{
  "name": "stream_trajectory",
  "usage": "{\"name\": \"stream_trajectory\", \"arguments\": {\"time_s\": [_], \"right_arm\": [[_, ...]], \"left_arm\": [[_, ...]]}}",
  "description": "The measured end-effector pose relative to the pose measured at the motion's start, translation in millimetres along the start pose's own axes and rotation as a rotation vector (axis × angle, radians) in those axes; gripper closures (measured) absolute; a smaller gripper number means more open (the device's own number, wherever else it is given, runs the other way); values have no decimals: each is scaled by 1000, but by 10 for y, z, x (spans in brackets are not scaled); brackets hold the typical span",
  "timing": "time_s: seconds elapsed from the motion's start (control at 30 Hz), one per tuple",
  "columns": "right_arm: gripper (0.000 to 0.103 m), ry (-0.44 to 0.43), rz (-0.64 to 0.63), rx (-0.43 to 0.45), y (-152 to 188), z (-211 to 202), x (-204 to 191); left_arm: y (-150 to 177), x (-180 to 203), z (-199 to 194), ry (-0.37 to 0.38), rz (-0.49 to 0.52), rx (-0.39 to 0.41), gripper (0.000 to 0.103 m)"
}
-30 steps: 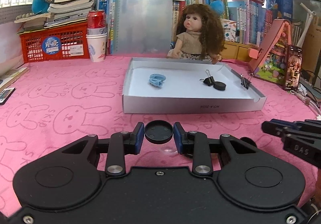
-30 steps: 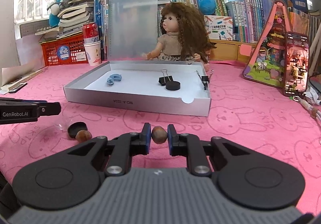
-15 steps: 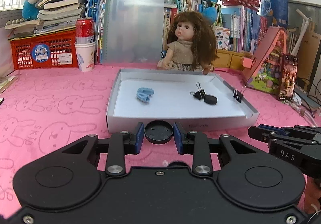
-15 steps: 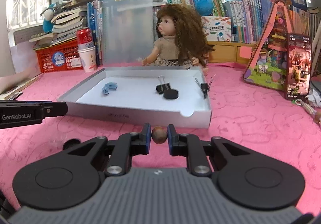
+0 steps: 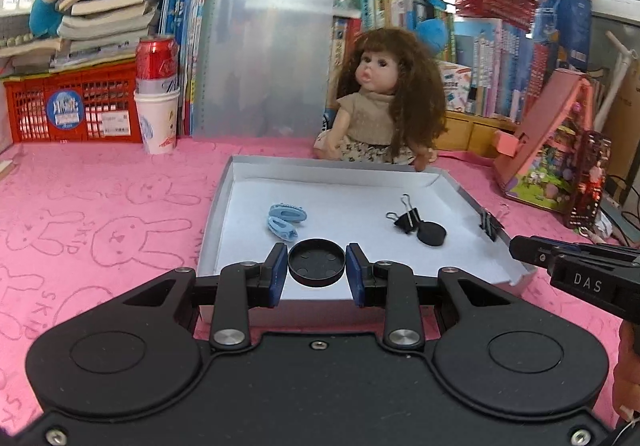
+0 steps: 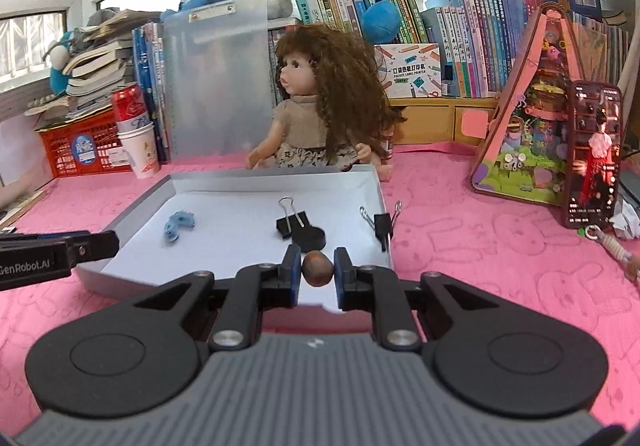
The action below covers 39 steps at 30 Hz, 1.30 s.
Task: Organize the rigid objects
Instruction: 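Lower and open the left tool releasing the lid while the right tool releases the nut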
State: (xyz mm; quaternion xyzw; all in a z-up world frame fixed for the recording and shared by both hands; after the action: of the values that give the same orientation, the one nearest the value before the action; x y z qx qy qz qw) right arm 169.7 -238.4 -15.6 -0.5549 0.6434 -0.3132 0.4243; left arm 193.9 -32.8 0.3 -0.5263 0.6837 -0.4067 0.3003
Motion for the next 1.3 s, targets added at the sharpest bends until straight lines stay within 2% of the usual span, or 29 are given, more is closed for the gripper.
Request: {"name": "stream_trajectory", "arguments": {"time_s": [0.6,1.3], "right_arm": [[82,31,-8,-85,-57,567,31],[82,31,2,-143,31,803,17]], "left_arm": [[-12,-243,632,-66,-13,-73,73],[65,-222,871,-83,-14,-109,73]]}}
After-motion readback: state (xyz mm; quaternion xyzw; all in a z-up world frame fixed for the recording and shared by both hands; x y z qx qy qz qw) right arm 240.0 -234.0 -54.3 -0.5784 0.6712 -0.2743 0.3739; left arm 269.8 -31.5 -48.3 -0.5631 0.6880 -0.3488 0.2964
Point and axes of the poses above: each gripper's, at about its wrist camera, not at the fingertips, and z roughly the way its jaws point, x to its right, y to its underside, the point moved 10 cm from there along z, roughly the way its jaws point, and after that the axes turned 7 degrees about z, right-handed, at the moved point
